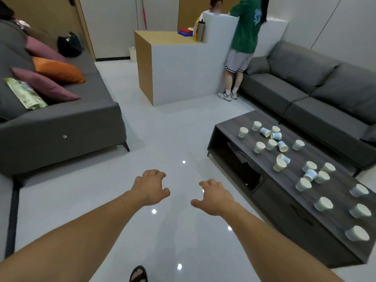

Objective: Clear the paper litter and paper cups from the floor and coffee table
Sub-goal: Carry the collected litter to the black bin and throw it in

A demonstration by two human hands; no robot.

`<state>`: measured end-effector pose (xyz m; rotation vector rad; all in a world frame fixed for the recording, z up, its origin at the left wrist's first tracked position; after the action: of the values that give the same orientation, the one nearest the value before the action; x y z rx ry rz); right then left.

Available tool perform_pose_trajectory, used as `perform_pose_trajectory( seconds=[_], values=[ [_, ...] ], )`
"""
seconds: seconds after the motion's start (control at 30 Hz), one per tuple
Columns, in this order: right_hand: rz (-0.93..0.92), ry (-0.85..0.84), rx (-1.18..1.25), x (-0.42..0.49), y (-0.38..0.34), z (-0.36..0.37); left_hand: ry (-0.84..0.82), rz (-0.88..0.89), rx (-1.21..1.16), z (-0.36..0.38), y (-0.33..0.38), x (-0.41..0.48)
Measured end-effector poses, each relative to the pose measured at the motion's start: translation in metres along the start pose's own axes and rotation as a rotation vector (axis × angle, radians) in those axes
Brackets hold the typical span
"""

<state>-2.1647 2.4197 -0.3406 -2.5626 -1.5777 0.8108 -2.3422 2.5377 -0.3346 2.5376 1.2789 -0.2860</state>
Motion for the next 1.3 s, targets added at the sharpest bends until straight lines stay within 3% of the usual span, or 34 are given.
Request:
perform_pose_trajectory(
  seconds=[0.2,0.43,0.8,1.3],
  values=[
    [0.030,0.029,0.086,0.114,-0.043,-0.053,-0.012,0.052,0.039,-0.061,-0.041,0.130],
    [0.061,0.016,0.075,0.264,-0.038,-0.107,-0.017,0.100,0.063,-0.102,-0.050,0.298],
    [0.013,-0.003,0.080,0.516,-0.033,-0.239,-0.001,0.015,0.033,-0.199,-0.072,0.542],
    [0.296,0.114,0.217,0.797,0.028,-0.399,-0.029,0.351,0.160,-0.314,-0.014,0.921]
  ],
)
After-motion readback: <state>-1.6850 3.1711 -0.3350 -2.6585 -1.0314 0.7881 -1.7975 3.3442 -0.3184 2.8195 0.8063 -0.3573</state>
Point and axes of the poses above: each hand's wrist, its own x-axis towards the middle knuckle, its own z-axis out of the palm, y = z × x, the point moved 5 cm from there along x, towards the middle knuckle, and after that the axes turned 8 degrees about x, right-handed, at the moved point
